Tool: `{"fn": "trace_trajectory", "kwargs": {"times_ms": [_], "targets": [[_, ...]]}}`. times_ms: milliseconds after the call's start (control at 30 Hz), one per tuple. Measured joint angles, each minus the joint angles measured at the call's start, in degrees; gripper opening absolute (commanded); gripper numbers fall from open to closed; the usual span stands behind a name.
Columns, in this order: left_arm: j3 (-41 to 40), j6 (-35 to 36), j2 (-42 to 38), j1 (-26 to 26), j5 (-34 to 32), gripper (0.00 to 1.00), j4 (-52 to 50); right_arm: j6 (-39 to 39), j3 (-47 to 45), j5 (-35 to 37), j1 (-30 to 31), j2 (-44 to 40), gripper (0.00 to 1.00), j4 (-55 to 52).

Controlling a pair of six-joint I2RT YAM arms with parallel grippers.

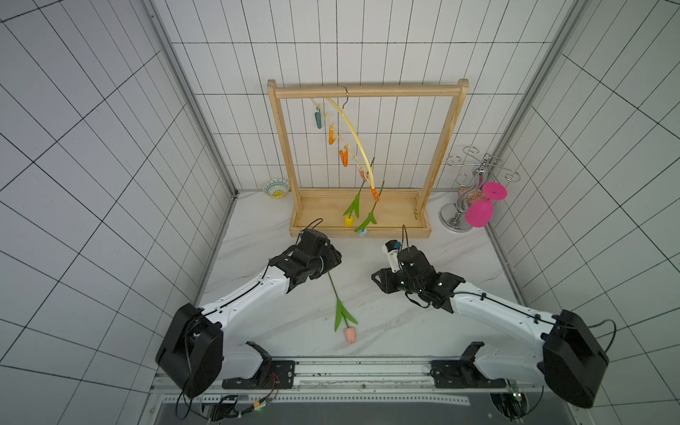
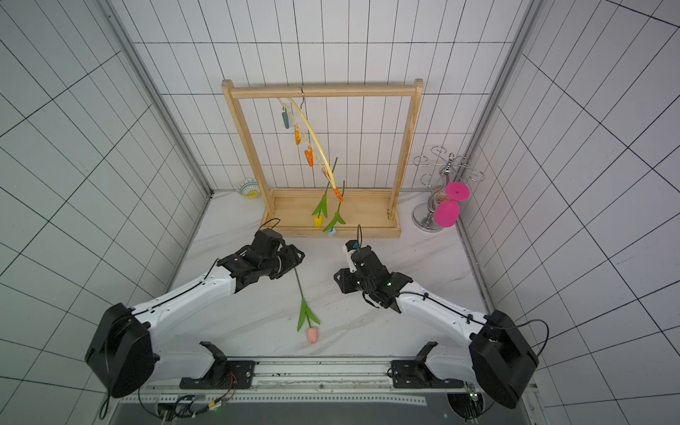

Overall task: Dry the flowers on a clothes hanger
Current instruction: Adjust the flower at the center of the board, then pick up the flower at the center of the board.

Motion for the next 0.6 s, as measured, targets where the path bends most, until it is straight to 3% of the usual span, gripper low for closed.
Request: {"fn": "trace_trajectory", "kwargs": {"times_ms": [133,267,600], "targets": [[-5.33,-0.57,-2.71,9.31,-2.19,0.62,8.48,-2.16,8.22,2.58,5.64,8.37,0.39,-5.20],[-14.45,0.02,0.04,16.13,-5.57,0.62,16.02,-3.15,17.94,6.82,9.62,18.01,0.41,-10.29],[-18.71,2.54,4.52,17.18,-7.45,0.62,25.31,-3.72,34.80,13.00,14.01,37.97,0.42,-20.11]]}}
